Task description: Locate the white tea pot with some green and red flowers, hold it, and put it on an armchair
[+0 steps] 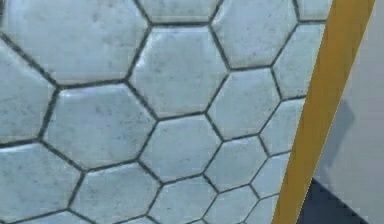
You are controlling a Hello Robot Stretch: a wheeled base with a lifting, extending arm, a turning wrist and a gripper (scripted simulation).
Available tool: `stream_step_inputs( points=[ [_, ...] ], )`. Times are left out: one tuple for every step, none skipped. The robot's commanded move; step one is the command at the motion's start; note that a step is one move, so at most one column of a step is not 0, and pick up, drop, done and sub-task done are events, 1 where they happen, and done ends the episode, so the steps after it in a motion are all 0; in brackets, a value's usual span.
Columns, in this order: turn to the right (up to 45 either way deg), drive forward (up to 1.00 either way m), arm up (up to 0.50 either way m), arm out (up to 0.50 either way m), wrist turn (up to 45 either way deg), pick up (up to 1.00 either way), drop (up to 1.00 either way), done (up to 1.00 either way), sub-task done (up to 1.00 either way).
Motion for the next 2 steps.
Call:
stream_step_inputs(
  points=[
    [45.0,0.00,0.00,0.00,0.0,0.00,0.00,0.00,0.00],
    [15.0,0.00,0.00,0.00,0.0,0.00,0.00,0.00,0.00]
  ],
)
